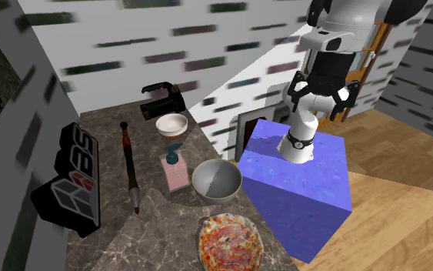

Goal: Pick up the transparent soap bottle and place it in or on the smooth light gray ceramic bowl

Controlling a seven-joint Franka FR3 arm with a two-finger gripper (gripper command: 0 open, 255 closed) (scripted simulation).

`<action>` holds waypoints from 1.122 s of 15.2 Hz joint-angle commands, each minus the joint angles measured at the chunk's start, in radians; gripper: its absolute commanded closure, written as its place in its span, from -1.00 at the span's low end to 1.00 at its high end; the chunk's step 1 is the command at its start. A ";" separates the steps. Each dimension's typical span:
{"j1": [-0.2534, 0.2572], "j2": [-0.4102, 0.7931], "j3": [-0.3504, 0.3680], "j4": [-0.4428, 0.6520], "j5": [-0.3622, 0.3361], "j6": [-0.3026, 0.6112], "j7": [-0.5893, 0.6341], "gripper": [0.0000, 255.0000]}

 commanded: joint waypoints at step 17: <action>-0.089 0.407 -0.309 0.177 -0.072 0.156 -0.299 -1.00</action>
